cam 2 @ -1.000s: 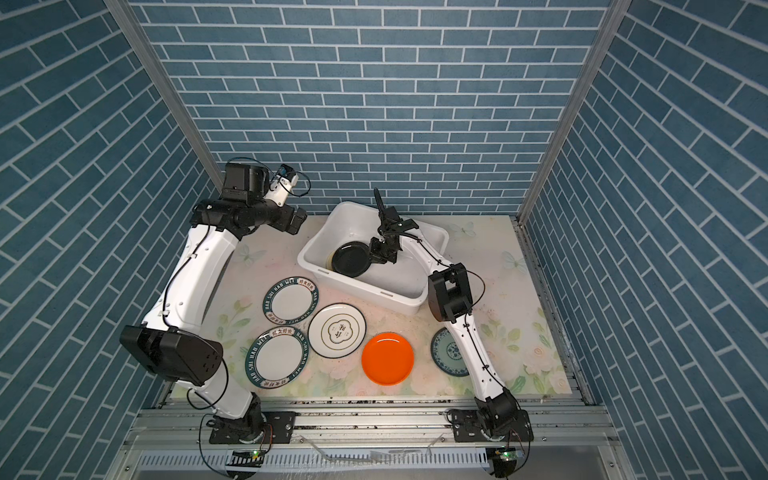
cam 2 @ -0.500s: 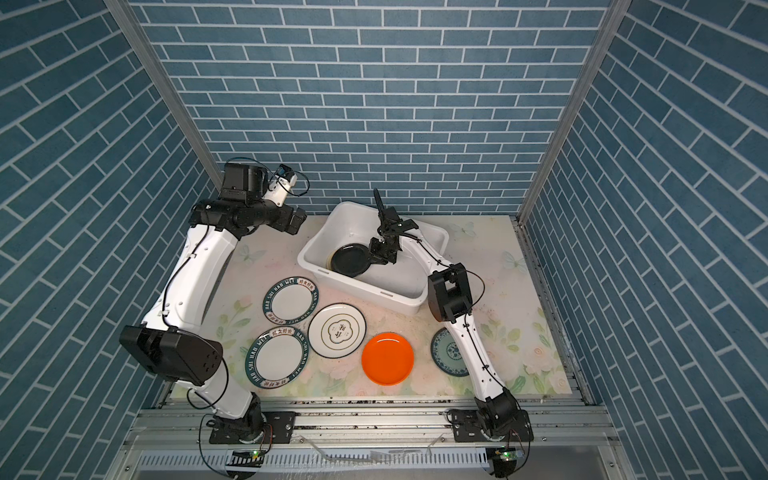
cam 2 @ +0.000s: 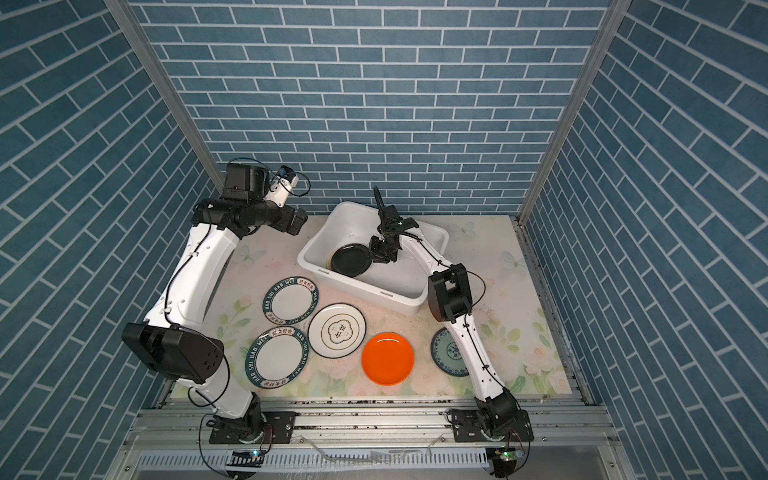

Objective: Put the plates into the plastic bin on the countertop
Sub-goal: 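Lower the black plate onto the cream plate inside the bin, then open the right gripper and raise it out of the bin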

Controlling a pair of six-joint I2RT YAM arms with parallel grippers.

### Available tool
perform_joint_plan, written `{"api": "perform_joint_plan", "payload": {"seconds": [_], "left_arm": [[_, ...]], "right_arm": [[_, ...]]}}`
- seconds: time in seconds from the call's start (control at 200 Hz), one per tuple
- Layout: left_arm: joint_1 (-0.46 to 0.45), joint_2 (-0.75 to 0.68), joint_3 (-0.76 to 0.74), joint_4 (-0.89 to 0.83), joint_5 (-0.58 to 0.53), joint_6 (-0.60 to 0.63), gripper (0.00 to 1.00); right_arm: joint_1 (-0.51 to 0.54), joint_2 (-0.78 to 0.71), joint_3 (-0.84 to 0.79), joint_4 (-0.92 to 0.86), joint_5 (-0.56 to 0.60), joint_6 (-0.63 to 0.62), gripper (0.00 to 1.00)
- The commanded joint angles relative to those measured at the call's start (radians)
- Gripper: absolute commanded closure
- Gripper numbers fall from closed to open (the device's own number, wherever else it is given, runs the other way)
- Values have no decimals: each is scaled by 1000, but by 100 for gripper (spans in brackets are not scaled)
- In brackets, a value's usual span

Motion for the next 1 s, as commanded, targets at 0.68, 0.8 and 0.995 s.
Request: {"api": "perform_joint_plan", "payload": {"seconds": [0.68,0.8,0.995], "left_arm": [[7,24,41,-27,13,-15,0],[7,24,41,-28,11,-14,0],[7,26,48,-29,2,-2,0]], "right_arm": [[-1,23,17,13,-46,19,98],[-1,18,17,16,-39,17,95],[-6,-10,26,12,5,-5,85]]}}
